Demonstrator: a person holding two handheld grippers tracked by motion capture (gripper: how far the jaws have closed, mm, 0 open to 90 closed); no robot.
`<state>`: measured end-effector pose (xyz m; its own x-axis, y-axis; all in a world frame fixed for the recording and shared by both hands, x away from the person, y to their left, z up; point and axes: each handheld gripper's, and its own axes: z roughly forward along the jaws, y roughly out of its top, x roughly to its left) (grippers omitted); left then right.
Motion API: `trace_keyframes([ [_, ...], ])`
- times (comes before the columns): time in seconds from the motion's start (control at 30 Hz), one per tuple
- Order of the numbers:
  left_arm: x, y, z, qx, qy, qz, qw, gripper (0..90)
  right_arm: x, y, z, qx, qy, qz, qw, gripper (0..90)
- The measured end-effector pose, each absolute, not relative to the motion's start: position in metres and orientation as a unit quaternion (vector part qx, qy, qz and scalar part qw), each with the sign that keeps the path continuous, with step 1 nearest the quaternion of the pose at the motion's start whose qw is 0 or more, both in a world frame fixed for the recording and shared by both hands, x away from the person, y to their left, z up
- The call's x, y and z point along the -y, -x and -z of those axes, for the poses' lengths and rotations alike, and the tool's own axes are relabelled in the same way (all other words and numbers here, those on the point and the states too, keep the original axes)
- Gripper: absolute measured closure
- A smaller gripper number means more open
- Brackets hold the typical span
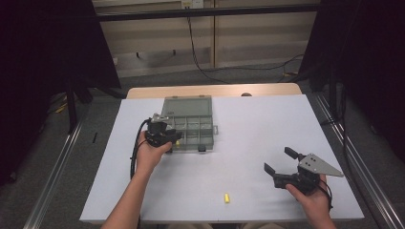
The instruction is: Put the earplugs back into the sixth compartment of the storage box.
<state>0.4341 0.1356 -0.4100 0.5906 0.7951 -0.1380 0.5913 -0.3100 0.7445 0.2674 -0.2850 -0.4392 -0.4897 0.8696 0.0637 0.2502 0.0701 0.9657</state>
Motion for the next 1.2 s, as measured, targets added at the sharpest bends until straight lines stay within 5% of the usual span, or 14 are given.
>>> trace_keyframes([
  [0.43,-0.128,-0.418,0.399,-0.416,-0.801,-0.108,0.417,43.5,0.285,-0.267,0.439,-0.673,-0.415,-0.540,0.288,5.5],
  [1.2,-0.105,-0.382,0.400,-0.359,-0.816,-0.071,0.448,27.6,0.285,-0.267,0.439,-0.672,-0.418,-0.540,0.287,5.5],
])
